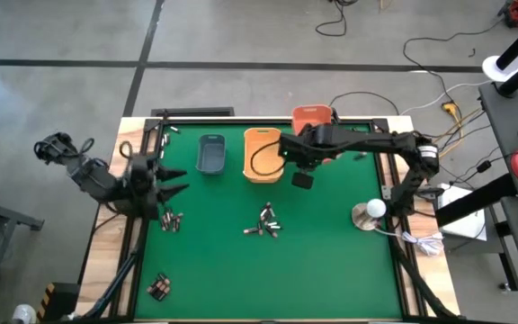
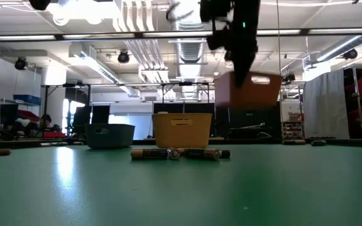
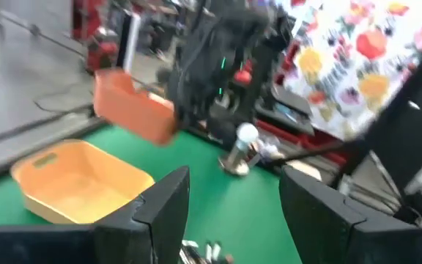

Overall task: Sort batteries
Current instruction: Move the orange bin to the top right of the table

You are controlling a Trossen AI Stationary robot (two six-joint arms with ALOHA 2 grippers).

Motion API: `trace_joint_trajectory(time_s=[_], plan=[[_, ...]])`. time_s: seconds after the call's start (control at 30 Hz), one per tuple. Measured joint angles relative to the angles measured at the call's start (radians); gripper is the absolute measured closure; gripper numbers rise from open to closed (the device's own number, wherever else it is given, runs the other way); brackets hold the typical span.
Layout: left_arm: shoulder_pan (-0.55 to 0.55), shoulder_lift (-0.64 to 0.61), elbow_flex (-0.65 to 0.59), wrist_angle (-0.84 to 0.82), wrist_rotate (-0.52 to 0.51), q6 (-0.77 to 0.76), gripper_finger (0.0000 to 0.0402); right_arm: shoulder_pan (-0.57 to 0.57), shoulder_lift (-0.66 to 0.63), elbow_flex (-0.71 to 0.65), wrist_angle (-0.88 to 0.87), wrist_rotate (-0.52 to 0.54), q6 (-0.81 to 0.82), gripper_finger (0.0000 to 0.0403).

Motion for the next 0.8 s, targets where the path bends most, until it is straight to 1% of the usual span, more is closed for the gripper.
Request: trace_joint_trajectory(time_s=[0.1,0.17,0.3,0.4,0.53,0.8], plan=[[0.088,-0.026,0.024,0.000,-0.001,0.066,0.0210,-0.040,0.001,-0.095,0.092,-0.030,-0.031,0.0390],[0.151,-0.038,0.044,0.002,0.000,0.104,0.0210,-0.053,0.022,-0.130,0.103,-0.048,-0.030,0.0390],[0.254,-0.047,0.067,0.002,0.017,0.168,0.0210,-0.061,0.059,-0.162,0.102,-0.060,-0.025,0.0390],[0.305,-0.046,0.069,0.002,0.051,0.189,0.0210,-0.062,0.075,-0.163,0.115,-0.115,0.010,0.0390],[0.327,-0.036,0.068,0.000,0.053,0.191,0.0210,-0.060,0.106,-0.163,0.136,-0.155,0.056,0.0390],[0.328,-0.007,0.067,0.002,0.054,0.170,0.0210,-0.068,0.141,-0.163,0.136,-0.145,0.140,0.0390]])
